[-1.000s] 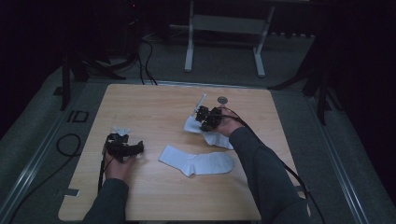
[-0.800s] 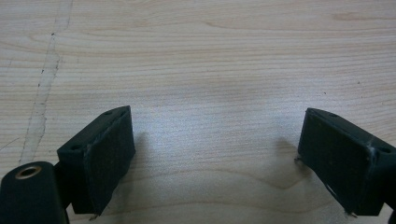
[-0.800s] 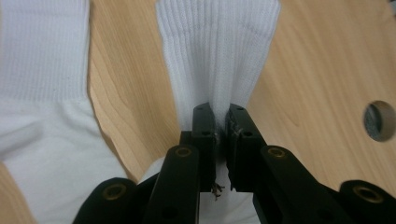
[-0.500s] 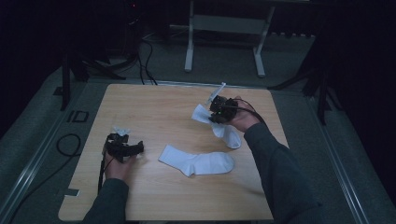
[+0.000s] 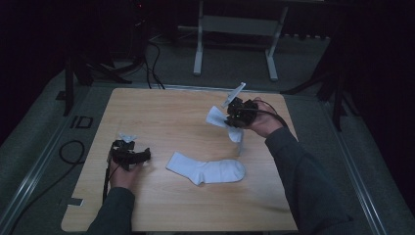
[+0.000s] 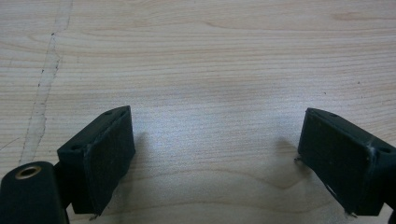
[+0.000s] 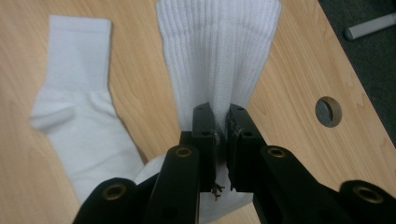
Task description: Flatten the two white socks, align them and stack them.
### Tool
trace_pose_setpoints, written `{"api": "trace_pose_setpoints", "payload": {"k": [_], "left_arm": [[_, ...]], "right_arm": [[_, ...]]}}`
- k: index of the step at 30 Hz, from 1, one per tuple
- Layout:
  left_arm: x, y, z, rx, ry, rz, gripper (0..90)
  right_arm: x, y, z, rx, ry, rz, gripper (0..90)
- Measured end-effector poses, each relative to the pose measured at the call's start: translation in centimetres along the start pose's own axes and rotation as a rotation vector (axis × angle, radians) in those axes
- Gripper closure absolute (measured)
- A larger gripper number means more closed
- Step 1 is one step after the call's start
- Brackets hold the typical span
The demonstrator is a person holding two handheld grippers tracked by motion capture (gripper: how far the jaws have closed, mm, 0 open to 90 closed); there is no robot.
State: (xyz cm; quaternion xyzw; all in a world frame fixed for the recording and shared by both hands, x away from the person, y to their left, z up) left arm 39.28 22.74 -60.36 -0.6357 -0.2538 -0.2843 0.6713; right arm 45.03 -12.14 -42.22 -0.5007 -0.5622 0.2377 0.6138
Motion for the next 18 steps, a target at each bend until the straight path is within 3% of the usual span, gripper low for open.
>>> {"api": "trace_pose_setpoints", "payload": {"k": [11,18], "left_arm": [[0.0,0.0,0.0,0.000,0.001,0.001,10.9],[0.0,0.0,0.0,0.000,0.000,0.001,10.9]], "right_arm": [[0.3,-2.0,1.2,0.002,-0.030,-0.013,82.6],[0.1,-3.8,2.8,0.002,-0.066,-0.038,82.4]]}}
Point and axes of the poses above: each handheld gripper's, and its own axes: y roughly forward along the jaws, x roughly out of its top, z roughly to its left, the point moved 5 cm from there along y, roughly forward along the jaws, and after that the axes turned 5 degrees about x, right-handed, at the moved point
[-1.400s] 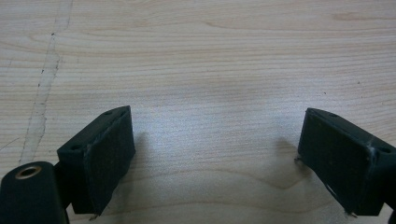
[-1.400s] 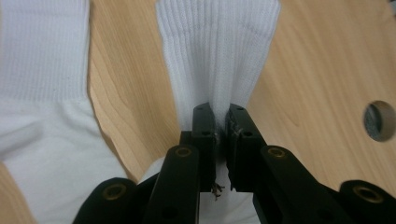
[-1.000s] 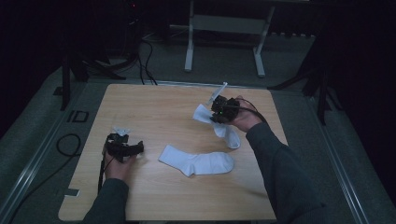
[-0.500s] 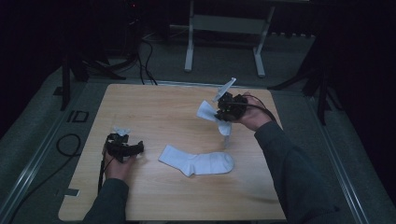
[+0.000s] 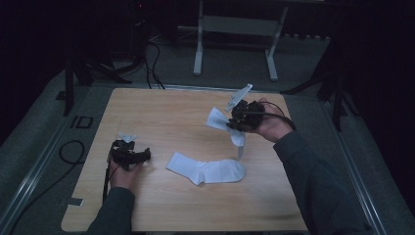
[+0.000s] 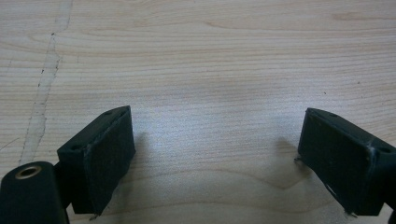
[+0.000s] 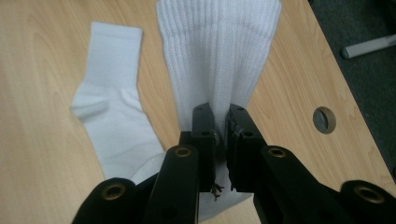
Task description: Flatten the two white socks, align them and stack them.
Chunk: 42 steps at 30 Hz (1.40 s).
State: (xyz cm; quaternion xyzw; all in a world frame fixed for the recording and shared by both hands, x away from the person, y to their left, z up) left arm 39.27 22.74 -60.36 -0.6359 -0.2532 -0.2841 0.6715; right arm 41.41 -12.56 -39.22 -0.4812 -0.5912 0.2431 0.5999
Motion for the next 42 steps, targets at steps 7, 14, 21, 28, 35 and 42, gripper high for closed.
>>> {"api": "trace_pose_setpoints", "payload": {"k": [7,14,21,28,35,42], "left_arm": [[0.0,0.0,0.0,0.000,0.000,0.000,10.9],[0.0,0.0,0.0,0.000,0.000,0.000,10.9],[0.0,0.0,0.0,-0.001,0.001,0.002,10.9],[0.0,0.0,0.0,0.000,0.001,0.001,10.9],[0.0,0.0,0.0,0.000,0.001,0.002,10.9],[0.0,0.0,0.0,0.000,0.001,0.000,10.9]], "right_arm": [[0.0,-0.8,1.0,0.043,-0.004,-0.037,82.4],[0.0,-1.1,2.8,0.109,-0.018,-0.074,82.3],[-0.4,2.0,4.6,0.162,-0.036,-0.037,82.1],[0.4,7.4,6.5,0.230,-0.023,-0.063,81.8],[1.1,10.7,7.8,0.257,0.005,-0.066,81.2],[1.0,13.9,9.1,0.265,0.021,-0.016,80.9]]}}
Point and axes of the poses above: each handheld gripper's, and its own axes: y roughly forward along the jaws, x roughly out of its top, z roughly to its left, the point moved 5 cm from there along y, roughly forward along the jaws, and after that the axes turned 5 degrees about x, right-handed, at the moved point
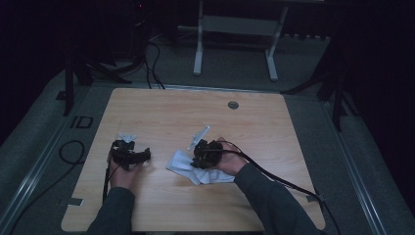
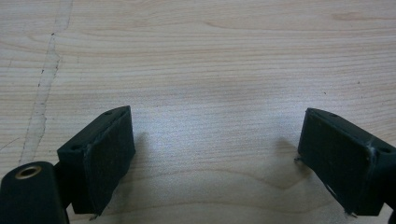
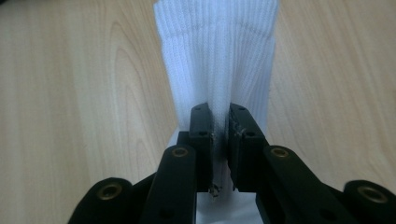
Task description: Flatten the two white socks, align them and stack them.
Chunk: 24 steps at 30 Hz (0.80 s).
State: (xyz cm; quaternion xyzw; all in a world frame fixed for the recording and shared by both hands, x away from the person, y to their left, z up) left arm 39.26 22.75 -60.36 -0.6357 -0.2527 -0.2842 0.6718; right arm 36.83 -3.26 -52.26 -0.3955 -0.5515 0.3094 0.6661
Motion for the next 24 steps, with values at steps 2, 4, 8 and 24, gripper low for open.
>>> {"api": "trace_pose_setpoints", "payload": {"k": [2,4,8,24], "left_arm": [[0.0,0.0,0.0,0.000,0.000,0.000,10.9],[0.0,0.0,0.0,-0.001,0.000,0.001,10.9],[0.0,0.0,0.0,0.000,0.000,0.001,10.9],[0.0,0.0,0.0,0.001,-0.001,0.000,11.0]], "right_arm": [[0.0,0.7,-0.1,-0.010,0.019,0.006,81.3],[-0.1,1.2,-0.2,-0.015,0.039,0.014,81.5],[-0.2,1.9,-0.5,-0.020,0.068,0.010,81.7],[-0.3,4.4,-1.2,-0.071,0.119,0.003,72.6]]}}
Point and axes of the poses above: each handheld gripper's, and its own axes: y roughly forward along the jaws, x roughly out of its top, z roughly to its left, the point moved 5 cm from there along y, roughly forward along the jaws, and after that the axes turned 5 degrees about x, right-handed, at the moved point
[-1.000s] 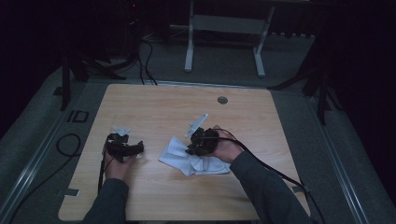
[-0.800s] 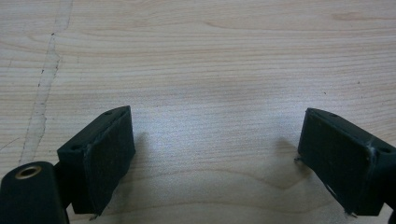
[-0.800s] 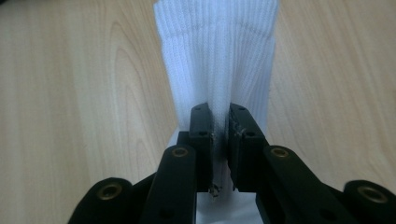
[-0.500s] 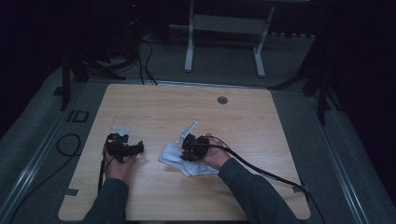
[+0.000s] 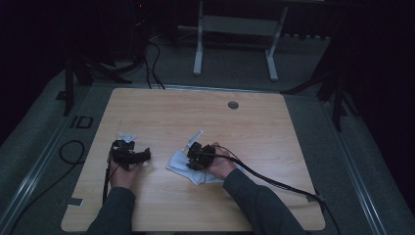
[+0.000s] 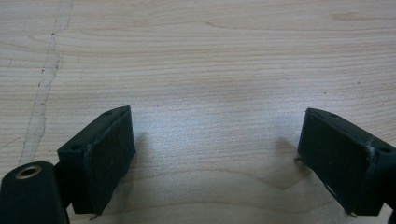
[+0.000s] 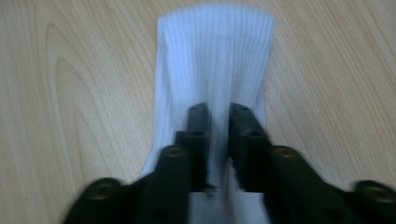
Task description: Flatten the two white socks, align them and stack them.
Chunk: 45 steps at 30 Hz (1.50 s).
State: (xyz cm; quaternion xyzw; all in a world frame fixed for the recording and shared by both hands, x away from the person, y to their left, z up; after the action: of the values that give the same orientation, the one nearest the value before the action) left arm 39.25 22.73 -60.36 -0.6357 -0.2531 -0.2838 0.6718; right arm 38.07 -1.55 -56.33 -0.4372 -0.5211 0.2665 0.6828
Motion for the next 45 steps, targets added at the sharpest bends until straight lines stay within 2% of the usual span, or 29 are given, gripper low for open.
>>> {"api": "trace_pose_setpoints", "payload": {"k": [2,6,11,13,17,20,22,24,26,29,30,31,32,36,40,43,45], "left_arm": [[0.0,0.0,0.0,0.001,0.000,0.001,11.1],[0.0,0.0,-0.1,0.007,-0.004,-0.003,13.0],[0.0,-0.1,-0.2,0.008,-0.007,-0.006,14.2],[0.0,-0.2,-0.4,-0.005,0.003,-0.021,17.8],[0.2,-0.4,-1.0,-0.019,0.010,-0.048,41.1],[0.2,-0.7,-1.5,-0.036,0.022,-0.046,61.1],[0.1,-1.0,-1.8,-0.068,0.035,-0.027,73.9],[0.2,-1.3,-2.2,-0.108,0.039,-0.024,81.6],[0.4,-1.8,-2.7,-0.147,0.048,-0.038,86.3],[1.0,-2.9,-4.2,-0.215,0.089,-0.067,89.5],[1.0,-2.9,-4.2,-0.215,0.089,-0.067,89.7],[1.3,-3.4,-5.1,-0.267,0.083,-0.074,89.7],[1.6,-3.8,-5.8,-0.290,0.093,-0.084,89.7],[2.2,-4.6,-8.7,-0.343,0.180,-0.101,89.8],[1.8,-4.4,-10.8,-0.364,0.245,-0.084,89.7],[1.2,-3.9,-11.4,-0.351,0.284,-0.068,89.7],[0.9,-3.6,-11.4,-0.356,0.284,-0.057,89.7]], "right_arm": [[0.1,-0.1,0.0,-0.001,0.005,-0.011,63.4],[0.4,-1.4,-0.2,-0.011,0.010,-0.042,54.2],[0.5,-3.3,-1.0,-0.054,0.004,-0.038,49.5],[0.5,-3.9,-1.3,-0.072,0.003,-0.028,49.2],[0.3,-4.8,-1.5,-0.108,-0.013,-0.010,50.0],[0.2,-5.3,-1.4,-0.130,-0.023,-0.002,50.0],[0.0,-5.6,-1.5,-0.152,-0.038,0.003,50.2],[-0.1,-5.9,-1.5,-0.172,-0.051,-0.004,51.4],[-0.5,-6.1,-1.7,-0.168,-0.039,-0.012,51.6],[-1.3,-6.3,-2.2,-0.177,-0.024,-0.003,51.8],[-1.3,-6.3,-2.2,-0.177,-0.024,-0.003,51.8],[-1.7,-6.4,-2.3,-0.177,-0.013,-0.002,51.9],[-2.1,-6.6,-2.5,-0.184,-0.011,-0.004,52.3],[-3.4,-6.9,-2.7,-0.191,0.013,0.001,52.8],[-4.5,-7.4,-2.7,-0.191,0.031,-0.003,53.1],[-5.3,-7.7,-2.9,-0.185,0.042,-0.012,53.9],[-5.9,-7.9,-3.0,-0.179,0.056,-0.014,54.5]]}}
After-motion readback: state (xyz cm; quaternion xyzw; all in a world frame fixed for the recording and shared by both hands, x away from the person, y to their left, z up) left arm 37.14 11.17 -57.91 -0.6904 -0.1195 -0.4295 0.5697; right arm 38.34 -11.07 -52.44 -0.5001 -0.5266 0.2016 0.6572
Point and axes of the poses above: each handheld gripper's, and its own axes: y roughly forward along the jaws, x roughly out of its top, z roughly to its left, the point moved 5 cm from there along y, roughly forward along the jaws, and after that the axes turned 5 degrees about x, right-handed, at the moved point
